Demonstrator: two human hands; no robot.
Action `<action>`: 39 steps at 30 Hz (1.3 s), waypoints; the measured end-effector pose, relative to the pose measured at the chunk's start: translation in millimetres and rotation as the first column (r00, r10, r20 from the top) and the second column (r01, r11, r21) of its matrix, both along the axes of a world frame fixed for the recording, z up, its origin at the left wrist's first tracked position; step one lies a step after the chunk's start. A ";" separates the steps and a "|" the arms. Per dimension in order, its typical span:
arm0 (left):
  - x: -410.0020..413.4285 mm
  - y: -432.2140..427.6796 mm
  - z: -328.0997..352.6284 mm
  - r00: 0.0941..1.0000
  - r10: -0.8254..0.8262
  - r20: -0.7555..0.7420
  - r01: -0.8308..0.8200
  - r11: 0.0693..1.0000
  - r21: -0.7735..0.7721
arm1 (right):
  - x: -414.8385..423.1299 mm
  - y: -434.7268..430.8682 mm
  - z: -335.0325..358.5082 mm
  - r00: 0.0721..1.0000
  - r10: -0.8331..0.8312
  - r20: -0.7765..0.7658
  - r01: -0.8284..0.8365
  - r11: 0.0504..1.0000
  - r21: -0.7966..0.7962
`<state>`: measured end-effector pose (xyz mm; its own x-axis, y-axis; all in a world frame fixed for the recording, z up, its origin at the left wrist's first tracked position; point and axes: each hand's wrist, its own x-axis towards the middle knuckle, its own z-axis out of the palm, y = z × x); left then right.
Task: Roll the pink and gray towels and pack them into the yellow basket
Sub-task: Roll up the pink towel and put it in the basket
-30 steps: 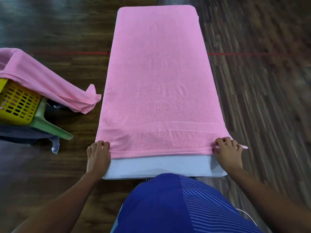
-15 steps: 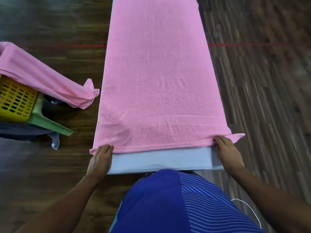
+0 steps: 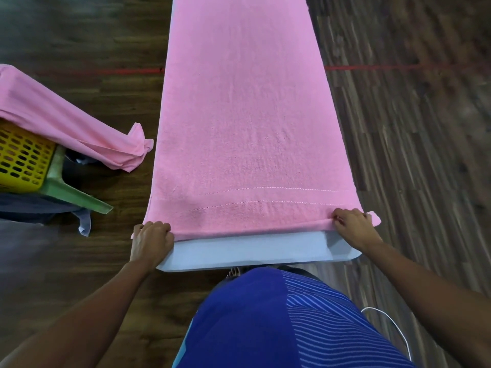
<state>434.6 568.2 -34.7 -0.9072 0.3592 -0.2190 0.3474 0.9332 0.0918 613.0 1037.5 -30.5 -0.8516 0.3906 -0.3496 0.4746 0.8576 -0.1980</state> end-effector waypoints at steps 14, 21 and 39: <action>30.7 -1.1 -20.6 0.985 -0.107 -0.134 0.133 0.971 0.200 | 30.3 -28.8 -16.8 0.950 0.108 -0.292 -0.087 0.993 0.085; 9.9 4.0 -13.2 0.998 -0.050 -0.044 0.055 0.990 0.131 | 17.1 -21.4 -14.4 0.956 0.038 -0.292 -0.024 0.998 0.051; -5.5 12.8 -6.3 0.996 -0.034 -0.086 0.045 0.990 0.137 | -17.2 -10.4 -4.6 0.979 -0.051 -0.196 0.042 0.998 -0.047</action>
